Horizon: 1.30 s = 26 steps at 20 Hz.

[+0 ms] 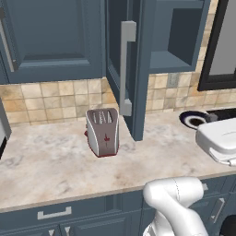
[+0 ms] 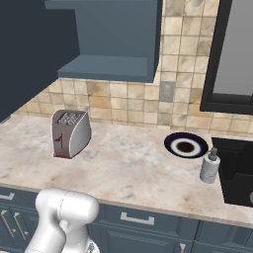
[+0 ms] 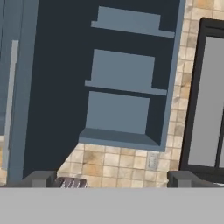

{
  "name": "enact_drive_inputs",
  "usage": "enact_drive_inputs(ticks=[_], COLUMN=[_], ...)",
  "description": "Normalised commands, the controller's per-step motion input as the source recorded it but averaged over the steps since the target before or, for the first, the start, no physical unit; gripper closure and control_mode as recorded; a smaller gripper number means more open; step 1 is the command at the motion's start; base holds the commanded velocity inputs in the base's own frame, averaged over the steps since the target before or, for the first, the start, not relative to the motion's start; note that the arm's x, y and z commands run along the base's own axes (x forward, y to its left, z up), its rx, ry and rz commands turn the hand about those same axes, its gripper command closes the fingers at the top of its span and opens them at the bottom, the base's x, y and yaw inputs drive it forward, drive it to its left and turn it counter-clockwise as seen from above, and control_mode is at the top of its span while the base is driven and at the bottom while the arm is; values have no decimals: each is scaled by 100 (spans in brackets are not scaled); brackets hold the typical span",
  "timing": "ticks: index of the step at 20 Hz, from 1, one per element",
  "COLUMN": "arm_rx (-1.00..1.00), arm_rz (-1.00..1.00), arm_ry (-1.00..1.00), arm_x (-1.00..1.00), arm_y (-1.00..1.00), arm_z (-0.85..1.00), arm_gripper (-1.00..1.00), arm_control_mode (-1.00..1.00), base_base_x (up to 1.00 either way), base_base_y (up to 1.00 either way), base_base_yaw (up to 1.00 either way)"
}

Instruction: Open the cabinet. Pick the soap dispenser and place it next to the sink. Then close the cabinet.

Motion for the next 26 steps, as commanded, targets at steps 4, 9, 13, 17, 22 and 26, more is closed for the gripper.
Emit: enact_drive_inputs(ticks=[4,9,13,17,22,26], arm_rx=[0,0,0,0,0,0], arm_rz=[0,0,0,0,0,0], arm_ry=[0,-3,-5,-7,-8,-8], arm_x=[0,0,0,10,13,12], arm_y=[38,27,28,30,31,30], arm_z=[0,0,-5,-23,-16,-1], arm_gripper=[-100,-100,-100,-100,-100,-100], arm_control_mode=[-100,-100,-100,-100,-100,-100], base_base_x=[0,0,0,0,0,0], base_base_y=[0,0,0,0,0,0], base_base_yaw=[0,0,0,0,0,0])
